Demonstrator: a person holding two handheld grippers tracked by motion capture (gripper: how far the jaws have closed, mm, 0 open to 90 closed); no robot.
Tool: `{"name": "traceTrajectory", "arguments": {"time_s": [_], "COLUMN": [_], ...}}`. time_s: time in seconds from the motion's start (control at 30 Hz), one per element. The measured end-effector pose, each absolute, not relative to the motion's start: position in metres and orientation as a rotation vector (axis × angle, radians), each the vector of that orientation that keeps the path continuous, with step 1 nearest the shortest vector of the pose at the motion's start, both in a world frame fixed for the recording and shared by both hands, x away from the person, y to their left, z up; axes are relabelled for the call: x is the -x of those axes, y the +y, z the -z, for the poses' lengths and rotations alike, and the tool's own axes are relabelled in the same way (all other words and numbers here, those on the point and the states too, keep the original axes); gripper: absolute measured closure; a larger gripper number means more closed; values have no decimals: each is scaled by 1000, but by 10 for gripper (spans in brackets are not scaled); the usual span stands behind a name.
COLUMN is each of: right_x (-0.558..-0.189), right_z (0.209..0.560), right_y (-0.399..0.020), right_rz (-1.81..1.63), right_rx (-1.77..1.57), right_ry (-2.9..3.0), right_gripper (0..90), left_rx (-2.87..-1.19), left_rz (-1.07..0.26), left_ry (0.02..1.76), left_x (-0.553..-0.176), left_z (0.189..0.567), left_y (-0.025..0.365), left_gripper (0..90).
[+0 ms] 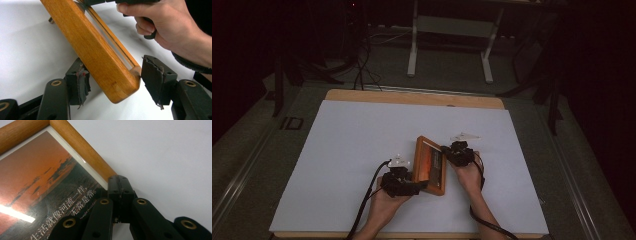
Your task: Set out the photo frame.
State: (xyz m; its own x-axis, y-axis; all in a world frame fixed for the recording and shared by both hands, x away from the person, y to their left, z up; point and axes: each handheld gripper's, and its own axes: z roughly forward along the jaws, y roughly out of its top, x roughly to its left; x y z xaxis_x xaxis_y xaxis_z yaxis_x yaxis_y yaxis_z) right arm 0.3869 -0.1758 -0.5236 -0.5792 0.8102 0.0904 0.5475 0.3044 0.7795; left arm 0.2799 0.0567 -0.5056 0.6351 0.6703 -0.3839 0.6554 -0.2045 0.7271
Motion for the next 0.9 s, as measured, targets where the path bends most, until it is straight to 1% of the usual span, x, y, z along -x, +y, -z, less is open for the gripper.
{"name": "traceTrajectory", "arguments": {"time_s": [0.17, 0.37, 0.5, 0.57, 0.6, 0.77, 0.8, 0.87, 0.9], "right_x": [-387, -388, -386, -386, -383, -373, -366, -357, -348], "right_z": [523, 522, 520, 519, 518, 511, 504, 496, 485], "right_y": [-176, -178, -186, -190, -198, -212, -218, -223, -225], "right_rz": [-1151, -1140, -1144, -1152, -1156, -1169, -1191, -1215, -1245], "right_rx": [-1220, -1195, -1219, -1229, -1231, -1211, -1189, -1165, -1134], "right_ry": [2261, 2280, 2278, 2275, 2271, 2267, 2258, 2248, 2234], "right_gripper": [900, 900, 900, 900, 900, 890, 878, 868, 865], "left_rx": [-1884, -1904, -1919, -1911, -1912, -1933, -1935, -1946, -1954], "left_rz": [24, 19, -26, -21, -25, -64, -65, -80, -87], "left_ry": [1067, 1065, 1084, 1080, 1078, 1049, 1040, 1016, 1005], "left_x": [-283, -284, -288, -291, -291, -292, -292, -292, -292], "left_z": [504, 498, 495, 495, 494, 487, 486, 483, 481], "left_y": [58, 51, 45, 45, 43, 33, 31, 26, 23], "left_gripper": [446, 463, 506, 522, 552, 586, 616, 640, 658]}}
